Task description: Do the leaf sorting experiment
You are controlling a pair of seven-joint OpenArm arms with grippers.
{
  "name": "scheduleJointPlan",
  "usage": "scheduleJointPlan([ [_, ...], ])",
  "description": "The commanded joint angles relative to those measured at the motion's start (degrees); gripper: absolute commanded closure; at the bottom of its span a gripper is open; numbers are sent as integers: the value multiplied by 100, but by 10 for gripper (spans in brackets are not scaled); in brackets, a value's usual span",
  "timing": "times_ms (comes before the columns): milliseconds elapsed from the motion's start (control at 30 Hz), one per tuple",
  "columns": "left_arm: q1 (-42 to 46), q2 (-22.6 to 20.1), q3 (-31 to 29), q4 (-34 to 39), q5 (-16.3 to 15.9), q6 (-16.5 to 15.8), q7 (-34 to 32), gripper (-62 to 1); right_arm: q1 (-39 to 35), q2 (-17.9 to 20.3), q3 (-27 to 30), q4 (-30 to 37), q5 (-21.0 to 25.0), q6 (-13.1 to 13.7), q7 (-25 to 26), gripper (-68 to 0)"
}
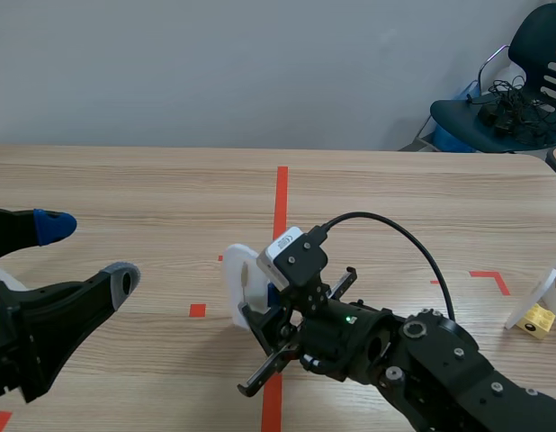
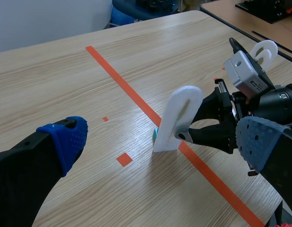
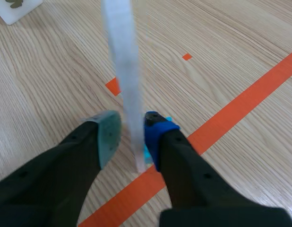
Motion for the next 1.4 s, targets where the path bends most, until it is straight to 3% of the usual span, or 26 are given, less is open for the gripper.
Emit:
scheduleJointPlan([
  [0,-33,0,-28,57,-81,-7,-63,-623,52,33,55,155,63,2,85,-69],
  [167,-33,0,-28,57,-81,-7,-63,-623,48,116,98,269,63,11,170,-44],
  [267,-33,0,-28,57,-81,-7,-63,-623,-83,304,341,761,68,13,127,-44],
  [433,-33,-2,-28,55,-81,-7,-125,-623,-868,671,1172,2236,149,28,-389,-44],
  [533,-33,-2,-28,55,-81,-7,-151,-623,-1484,837,1764,2922,511,28,-570,-44],
  [700,-33,-2,-28,55,-81,-7,-149,-623,-2310,852,2903,3397,1239,28,-717,-44],
  [767,-33,-2,-28,55,-81,-7,-149,-623,-2446,846,3324,3390,1469,22,-822,-44],
  [933,-33,0,-28,55,-83,-7,-164,-623,-2277,839,3899,3108,1486,0,-966,-44],
  [1033,-33,0,-28,55,-83,-7,-190,-623,-1963,839,3932,2621,1486,-157,-951,-44],
  [1200,-33,0,-28,55,-81,-7,-190,-623,-1329,839,3943,1495,1484,-201,-699,-44],
  [1367,-33,0,-28,55,-81,-7,-190,-623,-929,839,3960,654,1480,-669,-448,-43],
])
